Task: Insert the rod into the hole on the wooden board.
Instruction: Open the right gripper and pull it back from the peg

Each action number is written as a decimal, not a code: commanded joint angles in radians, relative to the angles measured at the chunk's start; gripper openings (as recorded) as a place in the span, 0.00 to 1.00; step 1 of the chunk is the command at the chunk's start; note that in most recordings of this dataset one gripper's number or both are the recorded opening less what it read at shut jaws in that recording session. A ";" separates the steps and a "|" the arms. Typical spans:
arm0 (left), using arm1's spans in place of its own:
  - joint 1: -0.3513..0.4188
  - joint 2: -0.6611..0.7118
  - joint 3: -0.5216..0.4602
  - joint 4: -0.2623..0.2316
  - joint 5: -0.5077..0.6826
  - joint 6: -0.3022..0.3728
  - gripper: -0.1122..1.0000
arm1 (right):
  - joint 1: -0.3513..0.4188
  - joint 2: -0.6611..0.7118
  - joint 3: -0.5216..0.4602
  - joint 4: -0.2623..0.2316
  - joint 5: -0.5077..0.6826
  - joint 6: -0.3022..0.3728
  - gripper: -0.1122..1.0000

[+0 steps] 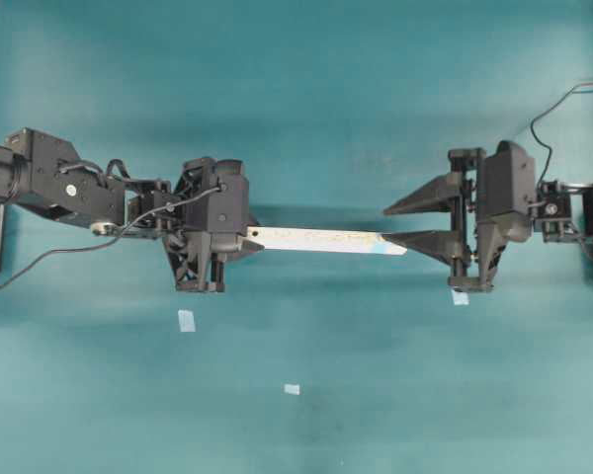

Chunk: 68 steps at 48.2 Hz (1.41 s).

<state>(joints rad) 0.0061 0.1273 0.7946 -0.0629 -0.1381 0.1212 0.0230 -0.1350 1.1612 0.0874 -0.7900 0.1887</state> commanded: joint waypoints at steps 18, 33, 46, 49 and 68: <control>-0.008 -0.021 -0.014 -0.002 0.005 -0.006 0.68 | -0.015 -0.071 -0.015 0.003 0.069 -0.017 0.56; -0.009 -0.031 -0.023 -0.002 0.011 -0.003 0.86 | -0.015 -0.071 -0.017 0.003 0.074 -0.015 0.56; -0.008 -0.098 -0.005 -0.002 0.032 0.000 0.86 | -0.015 -0.092 -0.011 0.003 0.075 -0.015 0.57; -0.008 -0.115 -0.002 0.000 0.046 0.002 0.86 | -0.015 -0.104 -0.008 0.003 0.078 -0.015 0.56; -0.008 -0.198 0.031 -0.002 0.063 0.005 0.85 | -0.015 -0.236 0.051 0.003 0.210 -0.012 0.56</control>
<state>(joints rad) 0.0000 -0.0353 0.8299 -0.0629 -0.0721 0.1227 0.0092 -0.3313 1.2118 0.0874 -0.6029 0.1749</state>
